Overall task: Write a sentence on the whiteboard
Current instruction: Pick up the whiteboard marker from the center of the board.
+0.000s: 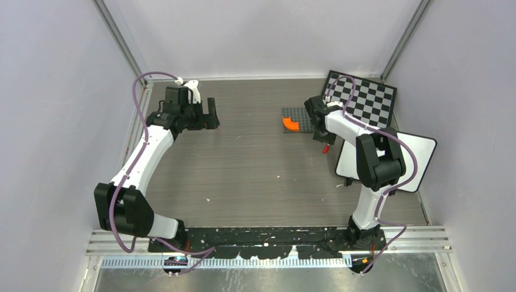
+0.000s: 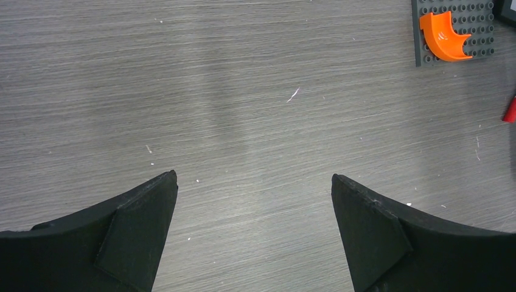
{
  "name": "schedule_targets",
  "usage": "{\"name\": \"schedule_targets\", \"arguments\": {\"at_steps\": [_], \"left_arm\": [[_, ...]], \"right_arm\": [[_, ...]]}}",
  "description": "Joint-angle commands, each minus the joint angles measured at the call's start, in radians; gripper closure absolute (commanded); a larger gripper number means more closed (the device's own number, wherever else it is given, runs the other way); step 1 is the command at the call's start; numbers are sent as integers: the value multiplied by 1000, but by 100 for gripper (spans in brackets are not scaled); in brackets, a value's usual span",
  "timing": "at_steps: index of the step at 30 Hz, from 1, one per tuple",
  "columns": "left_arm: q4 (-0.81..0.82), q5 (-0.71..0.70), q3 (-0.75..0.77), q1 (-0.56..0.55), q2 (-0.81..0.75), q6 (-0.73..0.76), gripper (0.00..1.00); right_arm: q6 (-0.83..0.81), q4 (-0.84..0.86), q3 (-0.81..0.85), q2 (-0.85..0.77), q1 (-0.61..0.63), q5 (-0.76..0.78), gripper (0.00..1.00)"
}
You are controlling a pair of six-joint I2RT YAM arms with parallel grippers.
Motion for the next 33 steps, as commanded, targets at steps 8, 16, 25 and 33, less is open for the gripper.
{"name": "schedule_targets", "arguments": {"at_steps": [8, 16, 25, 33], "left_arm": [[39, 6, -2, 2, -6, -10, 0], [31, 3, 8, 3, 8, -8, 0], [-59, 127, 52, 68, 39, -6, 0], [-18, 379, -12, 87, -18, 23, 0]], "right_arm": [[57, 54, -19, 69, -47, -74, 59], [60, 69, -33, 94, -45, -208, 75], [1, 96, -68, 49, -17, -433, 100], [-124, 114, -68, -132, 51, -654, 100]]}}
